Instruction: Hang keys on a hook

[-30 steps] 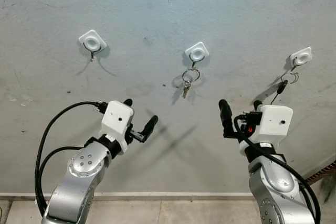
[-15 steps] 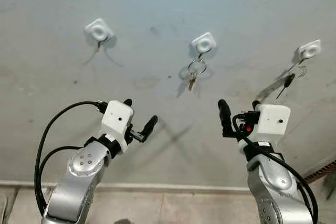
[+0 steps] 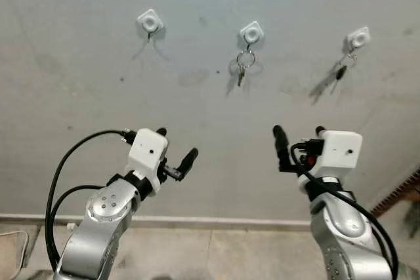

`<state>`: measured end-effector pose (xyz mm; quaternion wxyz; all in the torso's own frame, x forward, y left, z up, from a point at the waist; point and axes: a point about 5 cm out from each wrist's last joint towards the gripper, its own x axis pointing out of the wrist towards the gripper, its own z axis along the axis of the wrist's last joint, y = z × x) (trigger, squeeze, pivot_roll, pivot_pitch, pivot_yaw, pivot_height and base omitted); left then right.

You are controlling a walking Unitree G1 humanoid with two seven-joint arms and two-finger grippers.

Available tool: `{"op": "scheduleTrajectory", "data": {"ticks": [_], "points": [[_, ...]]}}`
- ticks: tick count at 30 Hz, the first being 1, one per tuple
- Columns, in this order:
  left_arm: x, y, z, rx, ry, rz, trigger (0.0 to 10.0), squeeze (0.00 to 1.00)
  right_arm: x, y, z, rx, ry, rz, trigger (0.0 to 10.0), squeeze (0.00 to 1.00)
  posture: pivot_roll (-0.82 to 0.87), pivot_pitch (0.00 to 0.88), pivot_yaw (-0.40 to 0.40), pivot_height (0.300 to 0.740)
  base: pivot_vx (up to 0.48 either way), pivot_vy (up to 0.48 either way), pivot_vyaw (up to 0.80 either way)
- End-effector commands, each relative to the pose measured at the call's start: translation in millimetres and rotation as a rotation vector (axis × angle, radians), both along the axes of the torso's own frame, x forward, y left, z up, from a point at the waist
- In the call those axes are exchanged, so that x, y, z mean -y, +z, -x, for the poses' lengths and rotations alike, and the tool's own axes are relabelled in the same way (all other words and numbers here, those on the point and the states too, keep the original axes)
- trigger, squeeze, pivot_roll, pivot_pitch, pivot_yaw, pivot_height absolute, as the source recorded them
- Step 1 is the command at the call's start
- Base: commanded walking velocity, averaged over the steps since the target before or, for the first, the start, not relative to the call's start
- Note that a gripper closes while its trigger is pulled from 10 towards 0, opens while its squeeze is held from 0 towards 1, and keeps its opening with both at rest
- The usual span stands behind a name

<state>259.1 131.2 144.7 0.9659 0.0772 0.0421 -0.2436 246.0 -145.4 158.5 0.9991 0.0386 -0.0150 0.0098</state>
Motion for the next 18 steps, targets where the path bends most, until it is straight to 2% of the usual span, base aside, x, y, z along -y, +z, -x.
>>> {"op": "scheduleTrajectory", "data": {"ticks": [1, 18], "points": [[1.0, 2.9, -1.9, 0.009, -0.006, -0.001, 10.0, 0.00, -0.4, 4.9, -1.0, 0.022, -0.001, 0.002, 10.0, 0.00, 0.12, 0.000, -0.072, 0.740, -0.307, 0.000, 0.00], [3.6, 3.2, -4.5, 0.015, -0.011, 0.004, 10.0, 0.00, 1.3, 7.0, -4.6, 0.030, -0.006, 0.016, 10.0, 0.00, 0.12, 0.000, -0.076, 0.740, -0.297, 0.000, 0.00]]}}
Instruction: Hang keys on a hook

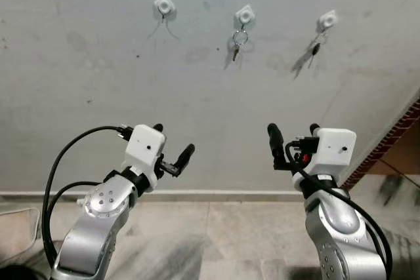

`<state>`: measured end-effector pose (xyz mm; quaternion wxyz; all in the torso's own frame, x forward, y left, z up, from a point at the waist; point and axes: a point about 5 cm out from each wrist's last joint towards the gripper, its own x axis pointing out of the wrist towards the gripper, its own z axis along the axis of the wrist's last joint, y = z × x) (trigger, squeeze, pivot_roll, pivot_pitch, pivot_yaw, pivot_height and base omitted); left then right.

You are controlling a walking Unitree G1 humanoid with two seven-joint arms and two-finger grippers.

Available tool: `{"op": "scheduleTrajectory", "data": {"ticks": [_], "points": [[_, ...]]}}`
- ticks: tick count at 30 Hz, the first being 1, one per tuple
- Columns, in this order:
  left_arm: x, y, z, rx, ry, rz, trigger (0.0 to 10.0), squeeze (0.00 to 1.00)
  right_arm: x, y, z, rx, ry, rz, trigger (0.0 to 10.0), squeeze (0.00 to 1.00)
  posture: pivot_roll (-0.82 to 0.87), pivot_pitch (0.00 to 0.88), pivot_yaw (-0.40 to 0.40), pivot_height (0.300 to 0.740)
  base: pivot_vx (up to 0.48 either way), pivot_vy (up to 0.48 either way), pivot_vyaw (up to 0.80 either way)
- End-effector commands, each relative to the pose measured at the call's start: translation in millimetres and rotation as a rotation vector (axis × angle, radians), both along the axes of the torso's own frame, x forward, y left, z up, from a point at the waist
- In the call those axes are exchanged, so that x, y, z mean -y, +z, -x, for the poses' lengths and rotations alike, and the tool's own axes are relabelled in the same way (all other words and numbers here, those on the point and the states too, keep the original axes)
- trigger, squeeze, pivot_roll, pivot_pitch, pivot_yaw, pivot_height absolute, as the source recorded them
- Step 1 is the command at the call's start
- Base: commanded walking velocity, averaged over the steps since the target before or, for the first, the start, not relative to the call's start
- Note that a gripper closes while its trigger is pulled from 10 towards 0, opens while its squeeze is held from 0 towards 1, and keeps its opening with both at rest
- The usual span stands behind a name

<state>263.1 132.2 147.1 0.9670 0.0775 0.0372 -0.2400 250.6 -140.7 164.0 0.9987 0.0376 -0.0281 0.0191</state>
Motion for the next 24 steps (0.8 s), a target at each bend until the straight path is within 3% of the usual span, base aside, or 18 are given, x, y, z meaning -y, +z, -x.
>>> {"op": "scheduleTrajectory", "data": {"ticks": [1, 17, 24], "points": [[4.6, 1.1, -0.7, 0.010, -0.017, 0.001, 10.0, 0.00, 5.8, 1.7, 0.0, 0.004, -0.023, 0.014, 10.0, 0.00, 0.12, 0.000, -0.076, 0.740, 0.000, 0.000, 0.00], [6.5, 4.3, -0.3, 0.000, -0.055, 0.066, 10.0, 0.00, 2.2, 3.3, -2.1, 0.013, -0.006, 0.029, 10.0, 0.00, 0.11, 0.000, -0.080, 0.740, 0.000, 0.000, 0.00], [8.1, 3.7, 0.4, -0.003, -0.069, 0.073, 10.0, 0.00, 0.5, 3.6, -3.6, 0.017, 0.006, 0.040, 10.0, 0.00, 0.11, 0.000, -0.083, 0.740, 0.000, -0.387, 0.00]]}}
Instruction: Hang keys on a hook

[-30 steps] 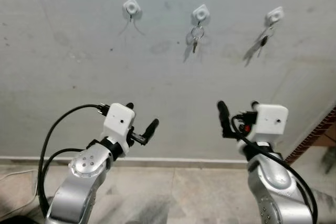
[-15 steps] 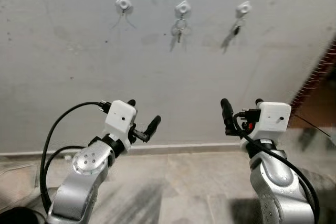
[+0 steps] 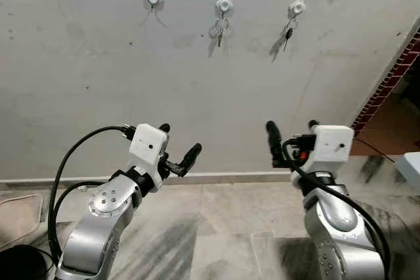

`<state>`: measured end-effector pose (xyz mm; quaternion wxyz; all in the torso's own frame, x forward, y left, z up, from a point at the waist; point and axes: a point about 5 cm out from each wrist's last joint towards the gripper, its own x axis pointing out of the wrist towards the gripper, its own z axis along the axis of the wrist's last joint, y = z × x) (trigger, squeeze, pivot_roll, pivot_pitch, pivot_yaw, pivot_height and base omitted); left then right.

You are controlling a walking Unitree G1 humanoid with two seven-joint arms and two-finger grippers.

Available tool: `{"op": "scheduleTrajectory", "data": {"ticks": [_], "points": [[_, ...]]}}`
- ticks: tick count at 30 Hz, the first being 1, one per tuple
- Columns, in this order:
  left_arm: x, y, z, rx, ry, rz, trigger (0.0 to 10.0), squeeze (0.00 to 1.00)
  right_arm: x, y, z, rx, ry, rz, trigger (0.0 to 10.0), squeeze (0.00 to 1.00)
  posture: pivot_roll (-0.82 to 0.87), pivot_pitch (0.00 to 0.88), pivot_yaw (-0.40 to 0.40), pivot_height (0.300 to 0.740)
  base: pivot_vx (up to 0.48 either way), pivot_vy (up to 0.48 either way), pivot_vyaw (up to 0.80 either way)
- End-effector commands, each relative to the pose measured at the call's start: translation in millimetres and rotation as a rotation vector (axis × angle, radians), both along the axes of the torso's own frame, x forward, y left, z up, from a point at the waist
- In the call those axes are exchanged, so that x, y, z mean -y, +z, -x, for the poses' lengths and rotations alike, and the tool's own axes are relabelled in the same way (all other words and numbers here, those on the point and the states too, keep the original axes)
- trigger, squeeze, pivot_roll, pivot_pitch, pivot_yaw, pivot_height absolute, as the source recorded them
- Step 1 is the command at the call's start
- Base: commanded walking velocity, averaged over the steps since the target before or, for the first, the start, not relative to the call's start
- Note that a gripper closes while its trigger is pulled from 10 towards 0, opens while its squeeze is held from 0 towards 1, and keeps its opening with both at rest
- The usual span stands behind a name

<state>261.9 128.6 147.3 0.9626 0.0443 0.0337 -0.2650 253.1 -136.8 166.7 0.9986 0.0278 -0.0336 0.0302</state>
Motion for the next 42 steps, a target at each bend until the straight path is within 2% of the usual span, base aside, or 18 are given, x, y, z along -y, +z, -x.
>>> {"op": "scheduleTrajectory", "data": {"ticks": [1, 26, 42], "points": [[4.6, 3.6, -0.7, 0.010, -0.020, 0.007, 10.0, 0.00, 4.4, 1.0, -1.1, 0.005, -0.014, 0.021, 10.0, 0.00, 0.11, 0.000, -0.083, 0.740, 0.000, -0.409, 0.00], [5.8, 3.2, -1.7, 0.004, -0.024, 0.004, 10.0, 0.00, 1.2, 1.1, -3.7, 0.009, -0.004, 0.033, 10.0, 0.00, 0.11, 0.000, -0.085, 0.740, 0.000, -0.378, 0.00], [7.2, -0.8, -3.8, -0.001, 0.007, 0.005, 10.0, 0.00, 2.9, 0.6, -3.4, -0.003, -0.004, 0.041, 10.0, 0.00, 0.10, 0.000, -0.091, 0.740, 0.000, 0.000, -0.09]]}}
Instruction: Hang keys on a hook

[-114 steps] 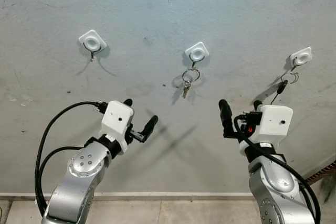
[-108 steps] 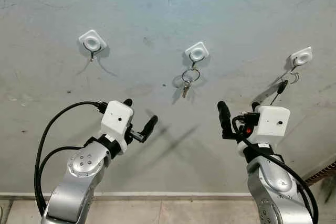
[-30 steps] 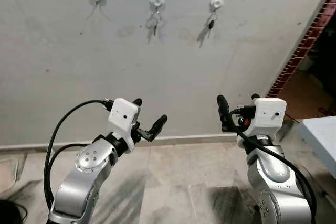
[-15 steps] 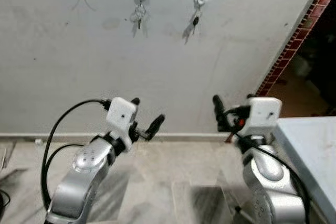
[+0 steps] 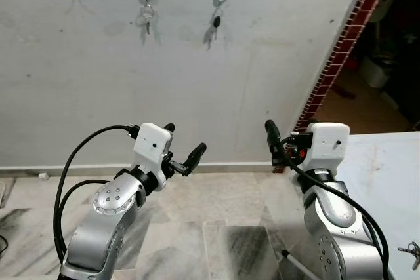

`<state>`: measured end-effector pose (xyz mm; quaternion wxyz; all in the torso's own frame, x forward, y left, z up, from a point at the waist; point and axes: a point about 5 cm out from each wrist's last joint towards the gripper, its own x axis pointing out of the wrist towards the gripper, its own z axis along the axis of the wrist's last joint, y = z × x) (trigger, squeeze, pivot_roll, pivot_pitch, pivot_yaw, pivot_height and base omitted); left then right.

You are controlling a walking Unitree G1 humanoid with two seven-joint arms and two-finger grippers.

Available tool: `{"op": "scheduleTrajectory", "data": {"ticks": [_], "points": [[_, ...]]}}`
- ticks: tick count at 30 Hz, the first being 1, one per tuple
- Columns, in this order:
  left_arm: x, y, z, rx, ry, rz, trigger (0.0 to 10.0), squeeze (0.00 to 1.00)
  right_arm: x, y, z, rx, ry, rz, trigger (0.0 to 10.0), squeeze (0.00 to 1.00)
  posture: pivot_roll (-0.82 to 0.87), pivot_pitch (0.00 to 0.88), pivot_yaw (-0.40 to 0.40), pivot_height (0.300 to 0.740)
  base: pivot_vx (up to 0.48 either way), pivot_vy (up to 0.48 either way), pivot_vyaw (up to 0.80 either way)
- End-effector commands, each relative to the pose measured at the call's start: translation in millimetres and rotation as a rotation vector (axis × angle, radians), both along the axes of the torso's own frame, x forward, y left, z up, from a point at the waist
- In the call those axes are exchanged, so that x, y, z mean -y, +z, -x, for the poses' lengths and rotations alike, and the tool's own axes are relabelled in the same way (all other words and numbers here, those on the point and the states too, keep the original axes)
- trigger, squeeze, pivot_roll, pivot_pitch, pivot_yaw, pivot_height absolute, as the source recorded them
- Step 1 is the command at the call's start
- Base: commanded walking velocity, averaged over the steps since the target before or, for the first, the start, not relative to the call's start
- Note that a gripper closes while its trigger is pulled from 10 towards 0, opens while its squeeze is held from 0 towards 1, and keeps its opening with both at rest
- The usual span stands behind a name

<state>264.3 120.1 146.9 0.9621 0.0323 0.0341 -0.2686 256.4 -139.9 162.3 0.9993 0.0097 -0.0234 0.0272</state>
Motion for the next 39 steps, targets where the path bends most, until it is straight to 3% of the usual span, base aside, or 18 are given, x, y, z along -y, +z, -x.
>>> {"op": "scheduleTrajectory", "data": {"ticks": [1, 17, 39], "points": [[-1.0, -1, -1.7, 0.007, 0.015, -0.020, 10.0, 0.00, 0.0, 5, -0.2, 0.017, 0.004, 0.006, 10.0, 0.00, 0.10, 0.000, -0.091, 0.740, 0.000, 0.000, 0.00], [-5.2, 1, -16.6, 0.017, 0.059, -0.027, 10.0, 0.00, 0.1, 4, -1.9, 0.003, -0.004, 0.023, 10.0, 0.00, 0.09, 0.000, -0.093, 0.740, 0.000, 0.000, -0.80], [14.6, -9, -8.8, -0.065, -0.076, 0.006, 10.0, 0.00, -0.3, 4, -1.9, 0.004, -0.029, 0.020, 10.0, 0.00, 0.08, 0.000, -0.066, 0.740, 0.000, 0.000, -0.80]]}}
